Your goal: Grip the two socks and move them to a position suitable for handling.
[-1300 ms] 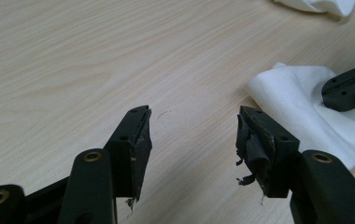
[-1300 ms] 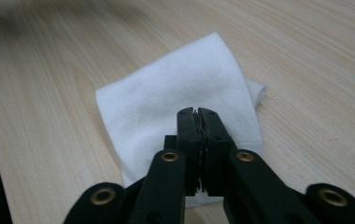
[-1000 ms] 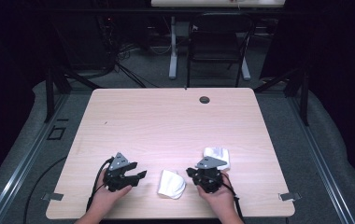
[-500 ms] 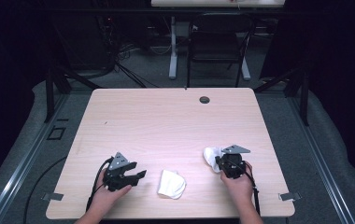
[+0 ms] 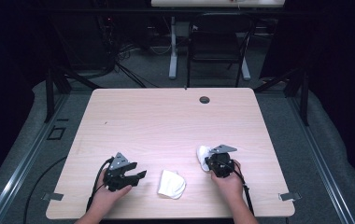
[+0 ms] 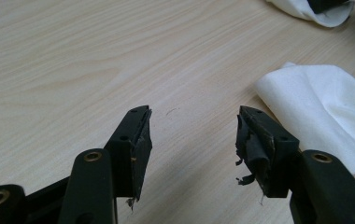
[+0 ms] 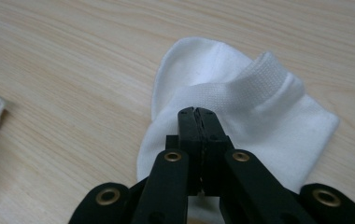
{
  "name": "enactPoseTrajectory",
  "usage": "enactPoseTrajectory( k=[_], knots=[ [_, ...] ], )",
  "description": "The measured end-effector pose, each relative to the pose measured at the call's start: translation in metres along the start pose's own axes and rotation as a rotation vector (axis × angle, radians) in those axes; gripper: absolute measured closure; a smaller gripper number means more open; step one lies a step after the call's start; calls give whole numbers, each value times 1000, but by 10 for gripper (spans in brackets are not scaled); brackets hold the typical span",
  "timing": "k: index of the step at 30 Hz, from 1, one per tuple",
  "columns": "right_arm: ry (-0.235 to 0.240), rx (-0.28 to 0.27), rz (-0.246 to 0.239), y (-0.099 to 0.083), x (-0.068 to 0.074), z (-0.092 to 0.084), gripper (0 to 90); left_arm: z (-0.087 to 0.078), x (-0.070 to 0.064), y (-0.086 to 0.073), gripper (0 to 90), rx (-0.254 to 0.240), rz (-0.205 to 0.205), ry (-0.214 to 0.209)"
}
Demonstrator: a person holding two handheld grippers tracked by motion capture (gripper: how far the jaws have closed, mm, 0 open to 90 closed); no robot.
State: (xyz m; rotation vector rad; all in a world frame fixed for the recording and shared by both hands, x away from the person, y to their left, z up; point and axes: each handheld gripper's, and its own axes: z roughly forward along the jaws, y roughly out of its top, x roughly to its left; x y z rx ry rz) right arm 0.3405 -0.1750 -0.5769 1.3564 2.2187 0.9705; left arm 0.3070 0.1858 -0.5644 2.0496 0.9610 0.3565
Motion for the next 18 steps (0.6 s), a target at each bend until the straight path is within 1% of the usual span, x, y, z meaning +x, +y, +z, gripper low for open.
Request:
enactPoseTrajectory(
  k=[1, 4, 7, 8, 11, 12, 13, 18],
  knots=[
    [14, -2, 0, 3, 5, 3, 900, 0, 0, 0, 448, -1, 1, -2],
    [34, 6, -24, 8, 14, 8, 900, 0, -1, 0, 448, 0, -1, -2],
    [53, 13, -56, 14, 26, 15, 900, 0, -1, 0, 448, 1, -2, -3],
    [69, 10, -58, 16, 31, 18, 900, 0, 0, 0, 448, 1, 0, -2],
    [85, 7, -64, 20, 41, 24, 900, 0, 0, 0, 448, 0, -1, -3],
    [97, -4, -60, 21, 44, 26, 900, 0, 0, 0, 448, 0, -1, -4],
    [100, 0, -66, 22, 47, 28, 900, 0, 0, 0, 448, 0, 0, -5],
    [124, -9, -79, 26, 58, 35, 900, 0, 0, 0, 447, -3, -1, -6]
  ],
)
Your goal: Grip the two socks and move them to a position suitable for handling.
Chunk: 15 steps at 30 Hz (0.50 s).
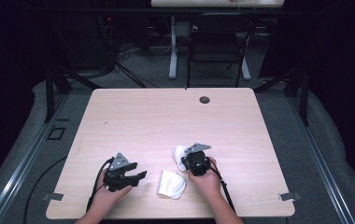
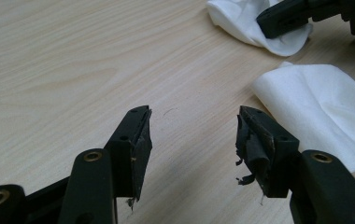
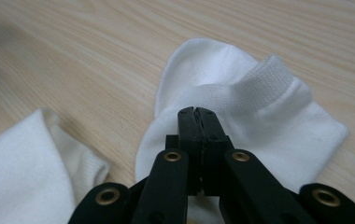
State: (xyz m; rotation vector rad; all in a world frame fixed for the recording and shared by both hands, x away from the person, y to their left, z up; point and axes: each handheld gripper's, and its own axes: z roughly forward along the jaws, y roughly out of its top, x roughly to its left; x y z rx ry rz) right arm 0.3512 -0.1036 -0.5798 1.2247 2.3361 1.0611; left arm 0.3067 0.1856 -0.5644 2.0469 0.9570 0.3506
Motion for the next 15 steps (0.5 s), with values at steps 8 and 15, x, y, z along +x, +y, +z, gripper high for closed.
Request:
enactPoseTrajectory(
  k=[8, 15],
  knots=[
    [15, 13, -34, 8, 10, 7, 898, 0, -2, 0, 448, 2, 4, -1],
    [27, -67, -31, 12, 11, -27, 772, -2, -3, 0, 448, -5, 2, -3]
  ],
)
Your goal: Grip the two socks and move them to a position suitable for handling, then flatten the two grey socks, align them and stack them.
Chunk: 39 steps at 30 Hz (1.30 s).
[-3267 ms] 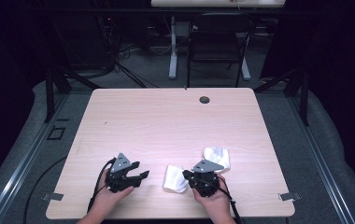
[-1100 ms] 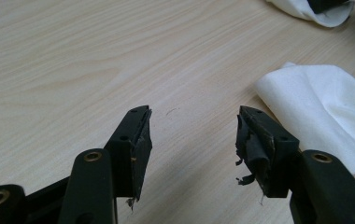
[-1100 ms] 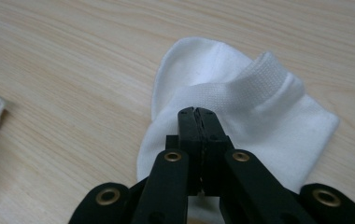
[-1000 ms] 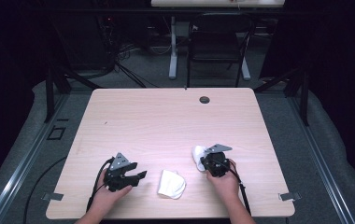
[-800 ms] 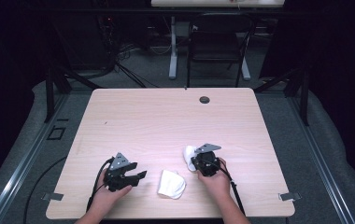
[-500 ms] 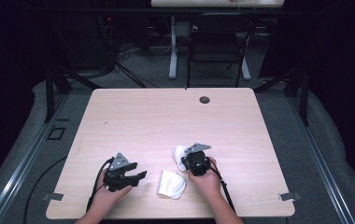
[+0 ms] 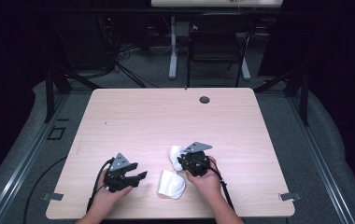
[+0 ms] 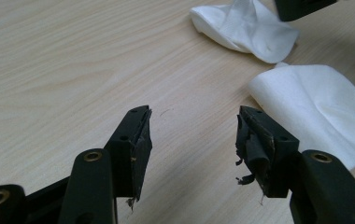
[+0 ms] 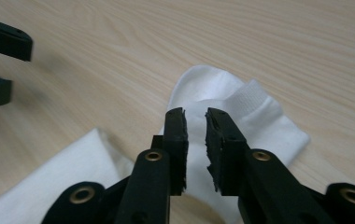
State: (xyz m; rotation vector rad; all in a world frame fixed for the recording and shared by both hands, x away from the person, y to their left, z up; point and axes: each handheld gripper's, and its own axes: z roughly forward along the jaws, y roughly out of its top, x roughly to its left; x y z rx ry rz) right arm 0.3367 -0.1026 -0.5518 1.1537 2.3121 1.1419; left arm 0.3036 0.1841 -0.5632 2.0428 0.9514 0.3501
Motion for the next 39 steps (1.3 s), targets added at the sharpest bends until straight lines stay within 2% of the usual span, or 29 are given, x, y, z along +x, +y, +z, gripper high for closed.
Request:
enactPoseTrajectory(
  k=[4, 6, 9, 10, 11, 13, 14, 19, 21, 22, 24, 27, 31, 35, 39],
  knots=[
    [34, -7, 30, -7, 2, -27, 746, -1, -3, 1, 448, -3, 6, -3],
    [55, -14, 44, -12, 3, -36, 744, -1, -6, 1, 448, -3, 17, -7],
    [79, 11, 40, -25, 7, -43, 728, 1, -10, 1, 448, 1, 25, -13],
    [79, 11, 40, -25, 7, -43, 728, 1, -10, 1, 448, 1, 25, -13],
    [108, 30, 53, -33, 9, -42, 719, 2, -12, 1, 448, 4, 23, -16],
    [125, 54, 54, -40, 11, -38, 717, 2, -13, 2, 448, 2, 35, -24],
    [134, 64, 56, -42, 11, -35, 706, 1, -14, 2, 448, -1, 28, -27],
    [149, 67, 56, -43, 15, -27, 691, 0, -18, 2, 480, 8, 33, -49],
    [152, 66, 61, -44, 16, -26, 692, 1, -19, 2, 509, 14, 36, -46],
    [154, 68, 59, -43, 18, -23, 689, 3, -21, 2, 513, 23, 54, -43],
    [146, 74, 49, -44, 20, -21, 689, 4, -22, 2, 514, 21, 53, -45],
    [142, 84, 46, -45, 21, -18, 708, 3, -20, 2, 515, 17, 44, -43],
    [147, 90, 52, -43, 21, -20, 845, 1, -16, 2, 515, 21, 38, -38],
    [155, 80, 59, -41, 22, -23, 888, 1, -17, 2, 514, 20, 36, -41],
    [165, 65, 50, -36, 24, -28, 889, -2, -18, 2, 515, 14, 38, -45]
  ],
)
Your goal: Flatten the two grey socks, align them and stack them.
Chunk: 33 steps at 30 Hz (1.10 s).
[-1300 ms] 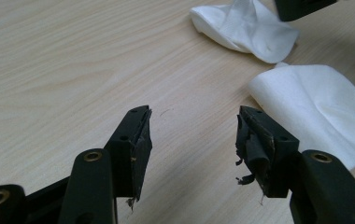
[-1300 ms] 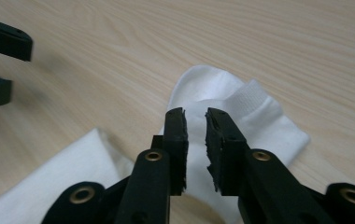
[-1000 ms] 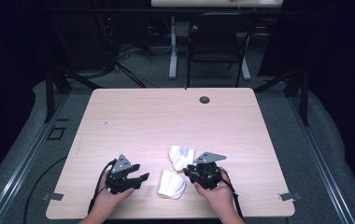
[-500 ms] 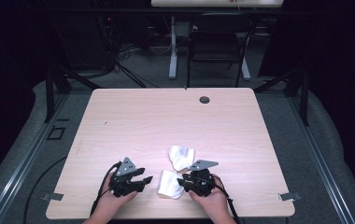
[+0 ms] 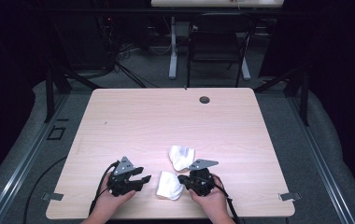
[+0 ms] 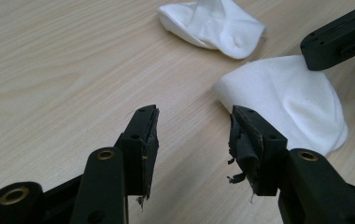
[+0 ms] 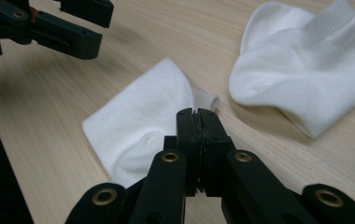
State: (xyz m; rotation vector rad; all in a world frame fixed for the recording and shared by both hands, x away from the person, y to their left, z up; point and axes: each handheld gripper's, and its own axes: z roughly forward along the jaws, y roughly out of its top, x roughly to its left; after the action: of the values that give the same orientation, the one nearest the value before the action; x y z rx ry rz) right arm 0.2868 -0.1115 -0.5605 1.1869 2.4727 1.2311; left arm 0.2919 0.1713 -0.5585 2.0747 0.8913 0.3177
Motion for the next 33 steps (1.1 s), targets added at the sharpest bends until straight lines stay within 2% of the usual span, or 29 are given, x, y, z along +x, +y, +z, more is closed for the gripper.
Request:
enactPoseTrajectory(
  k=[5, 11, 14, 17, 23, 27, 31, 33],
  knots=[
    [22, -7, -9, 12, 7, -7, 890, 1, -4, 0, 532, 4, -5, -13],
    [48, -18, -5, 24, 12, -9, 891, 1, -9, 2, 568, 20, 40, -13],
    [68, -32, 1, 33, 17, -7, 891, -7, 1, 3, 568, -4, 16, 8],
    [73, -29, -12, 42, 21, -2, 891, -14, 12, 3, 568, -14, -17, 20],
    [78, 0, -18, 57, 27, 13, 892, -22, 17, 4, 577, -34, -28, 18],
    [86, 7, -2, 65, 27, 21, 894, -23, 10, 5, 568, -30, -14, -18],
    [88, 5, 23, 69, 25, 25, 897, -19, -4, 4, 527, -21, 8, -60],
    [85, 4, 29, 70, 24, 26, 897, -18, -10, 5, 504, -15, 34, -70]
  ],
)
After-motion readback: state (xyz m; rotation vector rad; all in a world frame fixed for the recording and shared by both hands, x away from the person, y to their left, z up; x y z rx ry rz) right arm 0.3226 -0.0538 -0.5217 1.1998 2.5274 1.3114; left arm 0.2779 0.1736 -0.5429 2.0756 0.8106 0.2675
